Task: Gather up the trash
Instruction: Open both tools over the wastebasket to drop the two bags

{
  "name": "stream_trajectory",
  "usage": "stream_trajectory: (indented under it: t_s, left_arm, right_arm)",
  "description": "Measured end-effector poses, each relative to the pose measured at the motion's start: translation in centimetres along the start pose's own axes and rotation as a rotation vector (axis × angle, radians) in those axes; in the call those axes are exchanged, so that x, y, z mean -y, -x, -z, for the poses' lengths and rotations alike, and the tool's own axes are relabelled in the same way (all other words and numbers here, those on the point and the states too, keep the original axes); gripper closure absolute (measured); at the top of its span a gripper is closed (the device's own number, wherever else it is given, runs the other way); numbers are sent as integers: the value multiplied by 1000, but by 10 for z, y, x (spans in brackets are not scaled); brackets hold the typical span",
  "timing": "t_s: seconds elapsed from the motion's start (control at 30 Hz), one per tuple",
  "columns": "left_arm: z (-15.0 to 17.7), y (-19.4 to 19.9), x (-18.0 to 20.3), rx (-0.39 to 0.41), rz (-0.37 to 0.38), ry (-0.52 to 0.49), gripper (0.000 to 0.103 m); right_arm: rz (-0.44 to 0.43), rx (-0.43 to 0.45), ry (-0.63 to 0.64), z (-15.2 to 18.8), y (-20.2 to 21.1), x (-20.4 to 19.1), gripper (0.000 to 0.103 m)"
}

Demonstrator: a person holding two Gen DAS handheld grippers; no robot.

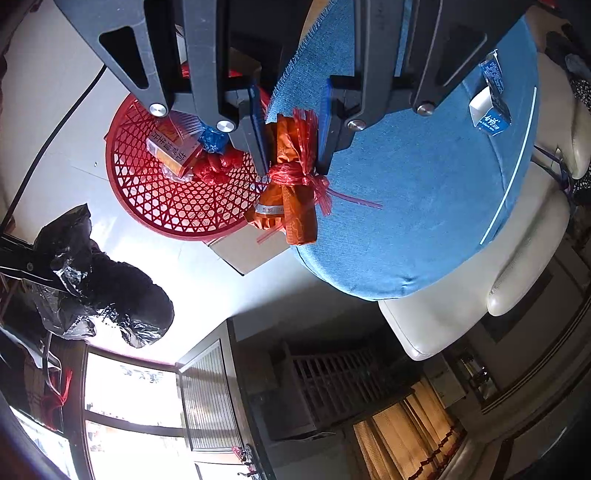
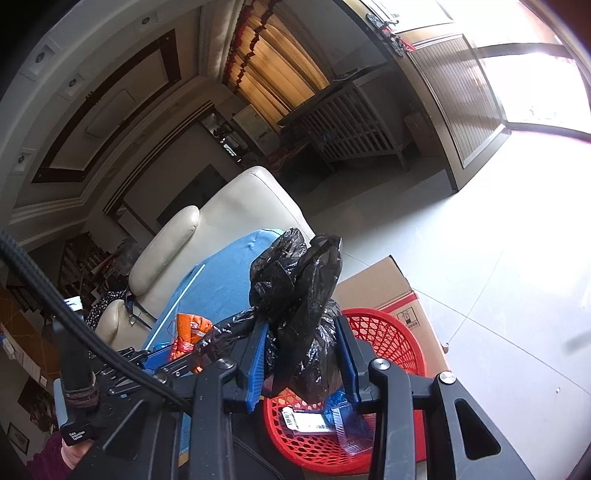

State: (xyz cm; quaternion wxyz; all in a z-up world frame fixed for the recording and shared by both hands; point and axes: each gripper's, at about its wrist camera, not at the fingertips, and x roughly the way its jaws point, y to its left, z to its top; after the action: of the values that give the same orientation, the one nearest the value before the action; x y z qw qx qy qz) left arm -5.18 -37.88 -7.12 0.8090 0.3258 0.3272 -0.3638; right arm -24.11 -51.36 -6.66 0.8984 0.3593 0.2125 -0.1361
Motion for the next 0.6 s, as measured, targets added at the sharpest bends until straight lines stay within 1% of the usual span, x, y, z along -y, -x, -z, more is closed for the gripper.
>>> stream_trajectory:
  t_s: [0.13, 0.33, 0.4, 0.43, 0.47, 0.5, 0.57, 0.6]
  left_arm:
    - [-1, -2, 2, 0, 7, -6, 76]
    - [-3, -2, 7, 5, 37, -12, 75]
    - [-4, -2, 8, 11, 42, -9, 68]
    - [-4, -1, 8, 14, 39, -7, 57]
    - [-4, 0, 7, 23, 32, -5, 47]
    - [-4, 0, 8, 32, 26, -4, 44]
    - [-3, 1, 7, 40, 18, -7, 42]
    - [-2, 1, 6, 40, 14, -7, 42]
  right_arm:
    - [12, -6, -16, 0, -3, 3, 65]
    - [19, -15, -29, 3, -10, 6, 65]
    - [17, -22, -33, 3, -13, 4, 64]
    - [14, -25, -38, 3, -15, 4, 64]
    - [13, -28, -44, 3, -18, 5, 62]
    - [16, -34, -55, 4, -20, 6, 48]
    - [16, -37, -83, 4, -24, 9, 35]
    - [14, -33, -98, 5, -25, 11, 35]
